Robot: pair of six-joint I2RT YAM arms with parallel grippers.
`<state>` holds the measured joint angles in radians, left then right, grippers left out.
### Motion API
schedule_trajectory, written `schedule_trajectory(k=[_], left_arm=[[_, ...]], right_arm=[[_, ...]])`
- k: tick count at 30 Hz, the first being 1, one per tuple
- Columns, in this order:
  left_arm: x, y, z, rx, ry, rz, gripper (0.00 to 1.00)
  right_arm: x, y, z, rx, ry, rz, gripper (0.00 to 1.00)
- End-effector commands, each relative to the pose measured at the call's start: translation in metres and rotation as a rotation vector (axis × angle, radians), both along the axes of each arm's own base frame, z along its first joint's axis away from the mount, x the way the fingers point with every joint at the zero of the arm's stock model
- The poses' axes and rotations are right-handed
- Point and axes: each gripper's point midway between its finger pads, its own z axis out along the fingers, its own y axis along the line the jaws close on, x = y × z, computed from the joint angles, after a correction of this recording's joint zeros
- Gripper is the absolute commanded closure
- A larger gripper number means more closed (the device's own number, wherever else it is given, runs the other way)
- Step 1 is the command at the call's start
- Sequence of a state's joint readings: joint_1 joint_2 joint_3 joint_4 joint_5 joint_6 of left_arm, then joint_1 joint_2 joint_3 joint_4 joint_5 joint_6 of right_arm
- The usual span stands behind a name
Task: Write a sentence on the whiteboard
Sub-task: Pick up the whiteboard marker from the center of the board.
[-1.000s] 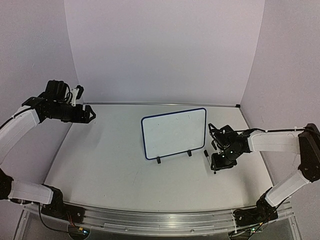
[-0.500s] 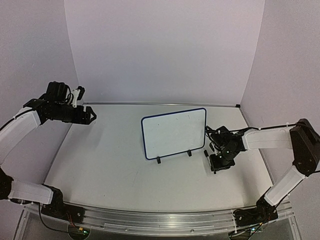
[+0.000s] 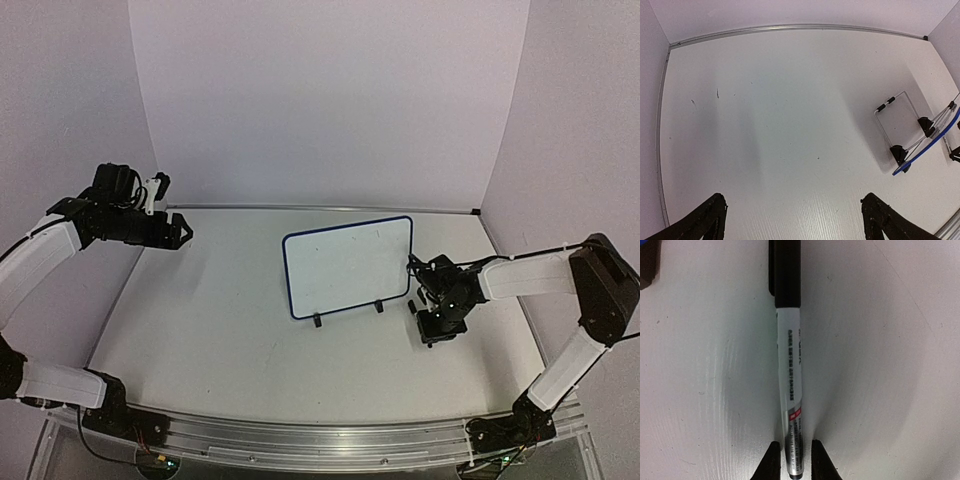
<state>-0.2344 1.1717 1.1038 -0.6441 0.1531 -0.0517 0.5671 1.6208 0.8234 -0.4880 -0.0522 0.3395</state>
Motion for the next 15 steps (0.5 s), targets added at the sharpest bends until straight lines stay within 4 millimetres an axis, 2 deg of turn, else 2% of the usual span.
schedule_trajectory(k=[1,6,9,12,15], left_arm=[[0.007,0.000,0.004,0.005,-0.029,-0.003,0.06],[0.007,0.001,-0.001,0.017,-0.019,-0.002,0.06],[0.007,0.000,-0.006,0.019,-0.007,-0.007,0.06],[0.005,-0.005,-0.006,-0.006,-0.004,-0.032,0.06],[-0.002,-0.026,-0.001,-0.080,0.002,-0.135,0.09]], right_arm=[[0.006,-0.004,-0.003,-0.023,-0.018,-0.028,0.85],[0.004,-0.009,-0.005,-0.037,-0.020,-0.056,0.94],[0.008,-0.016,0.003,-0.052,-0.061,-0.091,0.99],[0.009,-0.018,0.024,-0.027,-0.117,-0.110,1.00],[0.000,-0.016,0.053,0.044,-0.153,-0.103,1.00]])
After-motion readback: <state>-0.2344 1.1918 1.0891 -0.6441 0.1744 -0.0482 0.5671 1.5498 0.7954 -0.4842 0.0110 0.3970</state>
